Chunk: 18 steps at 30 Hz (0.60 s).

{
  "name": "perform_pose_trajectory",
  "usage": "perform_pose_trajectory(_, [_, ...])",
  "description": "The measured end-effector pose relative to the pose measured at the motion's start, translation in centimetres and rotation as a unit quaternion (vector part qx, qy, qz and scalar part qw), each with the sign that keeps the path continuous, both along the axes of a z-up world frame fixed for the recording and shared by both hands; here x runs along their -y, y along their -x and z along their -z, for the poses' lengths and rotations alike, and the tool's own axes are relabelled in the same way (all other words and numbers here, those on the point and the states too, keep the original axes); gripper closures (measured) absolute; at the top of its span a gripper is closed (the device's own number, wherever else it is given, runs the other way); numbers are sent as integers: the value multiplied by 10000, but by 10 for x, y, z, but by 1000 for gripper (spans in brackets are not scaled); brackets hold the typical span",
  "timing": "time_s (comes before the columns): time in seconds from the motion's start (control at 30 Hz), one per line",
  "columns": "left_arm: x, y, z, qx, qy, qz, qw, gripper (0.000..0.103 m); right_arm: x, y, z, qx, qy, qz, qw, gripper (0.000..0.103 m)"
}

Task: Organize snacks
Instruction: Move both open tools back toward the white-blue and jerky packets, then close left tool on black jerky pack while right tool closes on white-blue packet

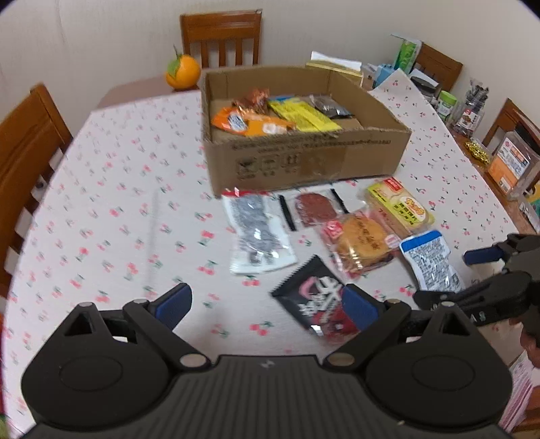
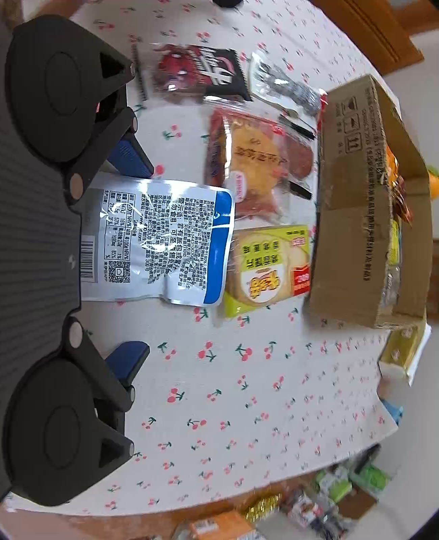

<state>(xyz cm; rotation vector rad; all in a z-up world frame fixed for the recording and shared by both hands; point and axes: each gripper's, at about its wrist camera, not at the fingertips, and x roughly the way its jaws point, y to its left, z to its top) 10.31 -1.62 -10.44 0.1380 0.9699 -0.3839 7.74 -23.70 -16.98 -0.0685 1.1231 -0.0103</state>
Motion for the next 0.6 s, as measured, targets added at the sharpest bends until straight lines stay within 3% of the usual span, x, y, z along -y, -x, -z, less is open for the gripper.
perform_pose_trajectory(0.23, [29,-3,26,-380,81,-621,9973,7,22,10,2,93,-158,-873,9960,0])
perform_pose_trajectory(0.4, [46,-6,44,-351,-66,-1092,9934,7,26,10,2,146,-187,-1239,9920,0])
perform_pose_trajectory(0.6, [55,2,53,-211,-426,-1170,9920,7,28,12,2,225,-213,-1411,9895,0])
